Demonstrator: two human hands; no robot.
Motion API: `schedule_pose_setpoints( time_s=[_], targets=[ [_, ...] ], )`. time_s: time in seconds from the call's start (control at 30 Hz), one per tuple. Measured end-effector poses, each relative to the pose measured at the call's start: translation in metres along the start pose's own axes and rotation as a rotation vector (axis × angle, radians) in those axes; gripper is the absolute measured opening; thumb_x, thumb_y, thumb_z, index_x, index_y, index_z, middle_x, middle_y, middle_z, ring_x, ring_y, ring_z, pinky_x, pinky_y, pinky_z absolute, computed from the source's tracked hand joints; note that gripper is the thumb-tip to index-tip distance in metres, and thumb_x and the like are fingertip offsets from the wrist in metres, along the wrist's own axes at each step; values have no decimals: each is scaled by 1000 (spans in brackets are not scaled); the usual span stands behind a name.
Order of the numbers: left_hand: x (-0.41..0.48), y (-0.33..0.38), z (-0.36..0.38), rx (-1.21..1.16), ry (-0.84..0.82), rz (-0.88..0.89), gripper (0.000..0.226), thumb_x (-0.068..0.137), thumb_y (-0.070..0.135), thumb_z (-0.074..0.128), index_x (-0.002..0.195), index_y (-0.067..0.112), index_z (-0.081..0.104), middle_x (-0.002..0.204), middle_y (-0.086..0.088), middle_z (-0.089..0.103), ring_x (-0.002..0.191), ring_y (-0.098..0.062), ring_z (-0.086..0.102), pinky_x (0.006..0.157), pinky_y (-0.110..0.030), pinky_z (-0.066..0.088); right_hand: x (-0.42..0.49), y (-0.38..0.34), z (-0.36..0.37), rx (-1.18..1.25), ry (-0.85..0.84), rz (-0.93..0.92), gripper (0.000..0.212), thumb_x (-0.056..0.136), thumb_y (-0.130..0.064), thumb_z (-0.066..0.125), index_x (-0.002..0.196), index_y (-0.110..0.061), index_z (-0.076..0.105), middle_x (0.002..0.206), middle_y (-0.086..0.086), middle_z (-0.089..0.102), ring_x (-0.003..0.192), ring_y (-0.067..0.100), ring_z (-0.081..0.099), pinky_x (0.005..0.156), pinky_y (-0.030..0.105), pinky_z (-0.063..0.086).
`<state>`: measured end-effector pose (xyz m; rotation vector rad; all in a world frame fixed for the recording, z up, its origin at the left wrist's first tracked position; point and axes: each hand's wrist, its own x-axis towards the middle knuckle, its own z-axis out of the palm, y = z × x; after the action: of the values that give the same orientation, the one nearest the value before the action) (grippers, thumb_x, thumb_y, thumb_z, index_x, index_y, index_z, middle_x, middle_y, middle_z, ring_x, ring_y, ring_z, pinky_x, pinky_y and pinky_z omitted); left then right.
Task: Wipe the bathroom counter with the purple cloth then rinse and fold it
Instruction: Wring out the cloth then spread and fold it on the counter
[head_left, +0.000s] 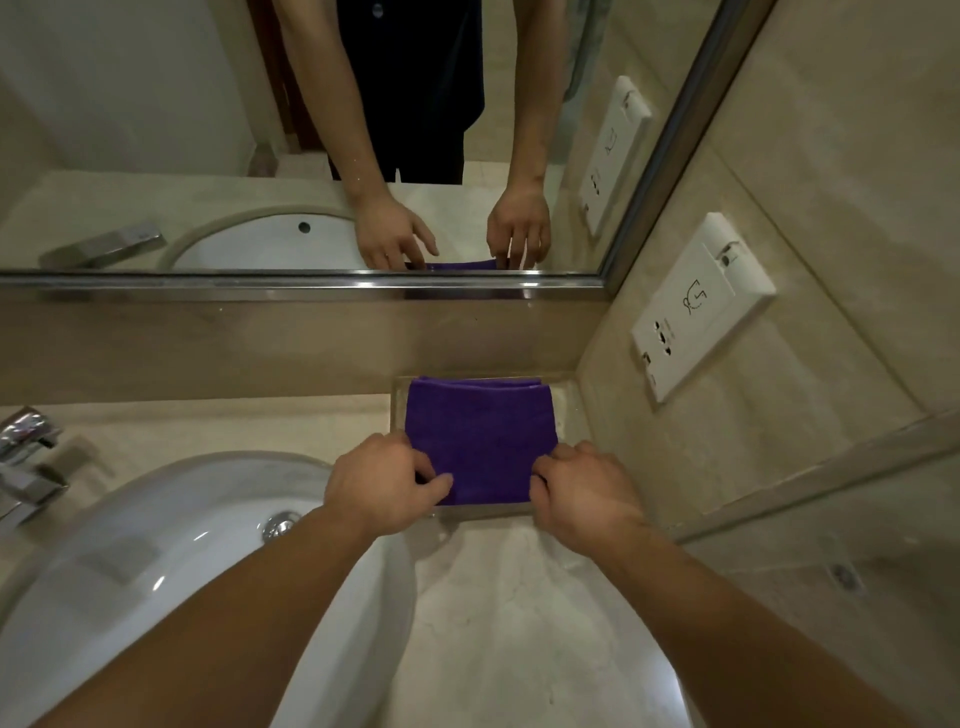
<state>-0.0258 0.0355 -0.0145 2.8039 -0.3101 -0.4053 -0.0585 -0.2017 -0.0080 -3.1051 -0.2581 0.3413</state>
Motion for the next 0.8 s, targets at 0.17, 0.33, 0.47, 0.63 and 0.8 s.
schedule_pose_setpoints(
  time_s=[0.17,0.33,0.47,0.63,0.8],
  targets=[
    [25,17,10,78,198,189,56,98,45,45,150,26,39,156,-1,36,144,-24,31,116,-37,28,25,-14,2,246,82,71,55,107,-37,35,157,-15,28,166,6,22,153,22,15,125,36,17],
    [53,15,41,210,45,184,73,98,64,12,157,27,-9,163,-3,-19,149,-21,-22,121,-42,-12,47,-22,28,270,101,178,71,106,-49,25,160,-13,-2,169,5,-9,155,19,-10,127,36,3],
    [57,11,57,198,50,140,79,89,72,-2,154,29,-16,162,-3,-23,145,-19,-29,118,-41,-18,52,-13,49,293,70,217,74,104,-56,17,158,-15,-13,167,2,-17,154,17,-14,126,34,-4],
    [64,15,57,199,63,103,76,89,71,-4,151,31,-21,162,-3,-23,148,-22,-25,122,-43,-13,64,-5,51,304,62,186,74,104,-54,18,159,-15,-13,167,1,-17,154,14,-14,126,33,-4],
    [74,17,54,205,74,89,75,94,70,5,154,30,-16,163,-4,-20,150,-23,-22,122,-45,-10,77,2,51,293,50,168,74,105,-53,19,159,-13,-11,167,3,-17,154,14,-12,125,32,-5]
  ],
)
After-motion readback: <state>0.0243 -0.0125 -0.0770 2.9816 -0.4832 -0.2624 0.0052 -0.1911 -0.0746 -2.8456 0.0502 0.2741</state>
